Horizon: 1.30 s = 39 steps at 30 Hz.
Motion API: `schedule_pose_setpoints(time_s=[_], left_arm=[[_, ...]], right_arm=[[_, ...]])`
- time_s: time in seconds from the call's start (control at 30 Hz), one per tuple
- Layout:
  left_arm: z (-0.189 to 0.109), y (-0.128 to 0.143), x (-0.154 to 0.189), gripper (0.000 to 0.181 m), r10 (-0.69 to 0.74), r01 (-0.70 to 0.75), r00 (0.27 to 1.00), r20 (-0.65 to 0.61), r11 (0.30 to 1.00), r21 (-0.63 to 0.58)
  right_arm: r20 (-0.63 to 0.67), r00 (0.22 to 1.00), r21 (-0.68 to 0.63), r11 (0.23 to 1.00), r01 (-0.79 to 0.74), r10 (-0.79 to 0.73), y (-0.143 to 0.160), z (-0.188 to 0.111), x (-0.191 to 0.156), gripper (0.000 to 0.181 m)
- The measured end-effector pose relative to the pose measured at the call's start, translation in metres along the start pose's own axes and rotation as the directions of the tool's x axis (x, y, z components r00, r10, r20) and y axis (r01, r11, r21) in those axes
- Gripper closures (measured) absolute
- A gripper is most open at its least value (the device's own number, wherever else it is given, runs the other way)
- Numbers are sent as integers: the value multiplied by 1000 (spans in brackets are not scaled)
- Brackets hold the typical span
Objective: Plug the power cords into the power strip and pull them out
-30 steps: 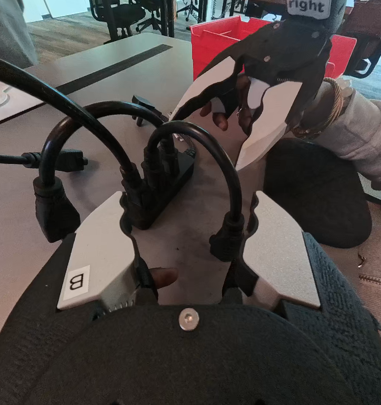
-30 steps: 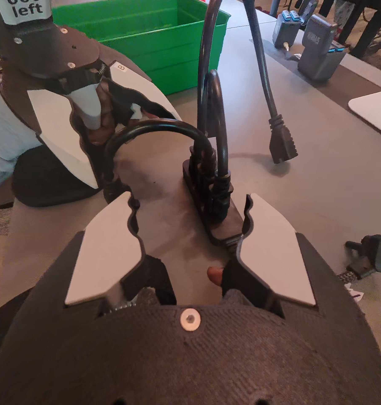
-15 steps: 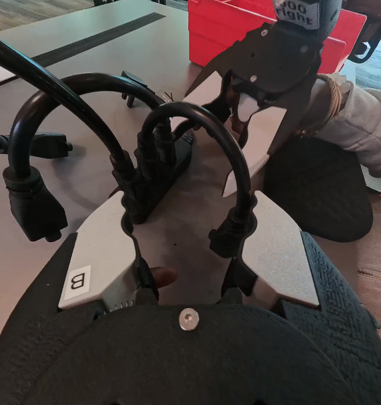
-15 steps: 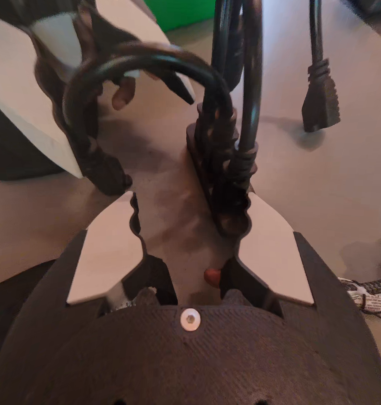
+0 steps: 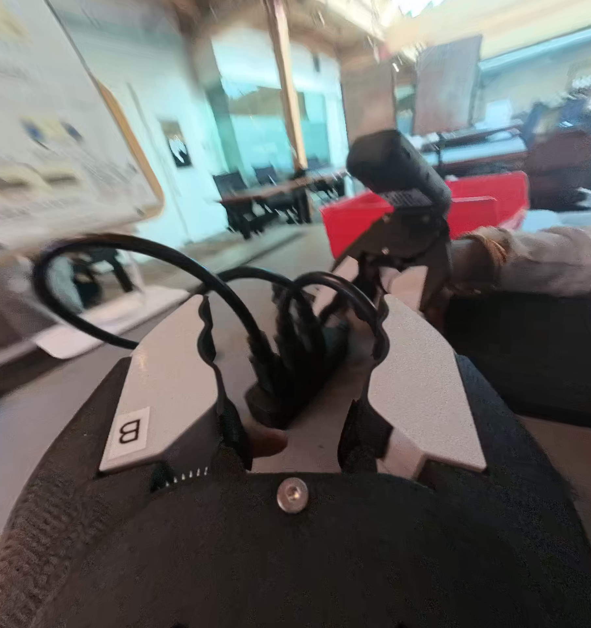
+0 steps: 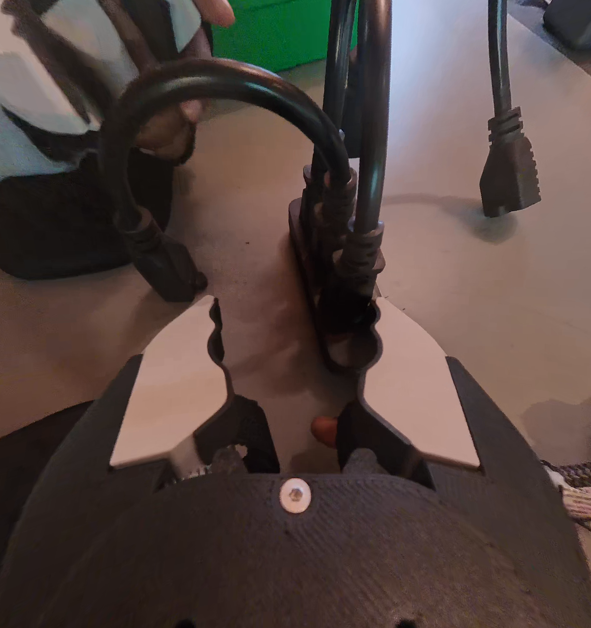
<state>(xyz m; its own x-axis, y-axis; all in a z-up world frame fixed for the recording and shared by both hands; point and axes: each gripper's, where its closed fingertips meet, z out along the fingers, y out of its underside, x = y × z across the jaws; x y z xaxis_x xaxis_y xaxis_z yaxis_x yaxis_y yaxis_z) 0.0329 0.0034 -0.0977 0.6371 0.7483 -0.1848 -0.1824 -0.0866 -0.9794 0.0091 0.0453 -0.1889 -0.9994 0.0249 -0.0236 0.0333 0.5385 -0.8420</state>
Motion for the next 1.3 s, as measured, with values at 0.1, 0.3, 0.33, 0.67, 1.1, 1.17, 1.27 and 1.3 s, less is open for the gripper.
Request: schedule_pose_setpoints(time_s=[0.1,0.3,0.33,0.67,1.1,1.17,1.27,1.3], left_arm=[[-4,-2,-4,87,54,-61,996,74,994,92],[-5,3,-27,72,-58,41,982,178,994,98],[-3,4,-24,75,-34,20,985,168,996,84],[-5,-14,-6,81,-28,22,998,62,995,93],[-52,-40,-31,85,-94,53,947,306,989,138],[-56,-26,-34,83,-117,112,926,360,993,33],[-65,2,-38,82,-94,197,871,483,966,-166],[-64,14,-34,82,-66,208,874,482,947,-247]], right_arm=[[8,1000,56,998,-18,17,-2,-3,-2,96],[142,965,297,921,-253,219,-29,-25,18,100],[152,955,297,910,-289,254,-27,-26,20,99],[-101,994,139,990,-32,47,-19,-14,6,97],[-324,940,260,965,-24,111,-33,-55,26,85],[-346,932,242,970,-24,109,-29,-55,24,83],[-377,923,195,981,-10,84,-19,-53,20,83],[-371,926,191,982,2,70,-18,-51,16,85]])
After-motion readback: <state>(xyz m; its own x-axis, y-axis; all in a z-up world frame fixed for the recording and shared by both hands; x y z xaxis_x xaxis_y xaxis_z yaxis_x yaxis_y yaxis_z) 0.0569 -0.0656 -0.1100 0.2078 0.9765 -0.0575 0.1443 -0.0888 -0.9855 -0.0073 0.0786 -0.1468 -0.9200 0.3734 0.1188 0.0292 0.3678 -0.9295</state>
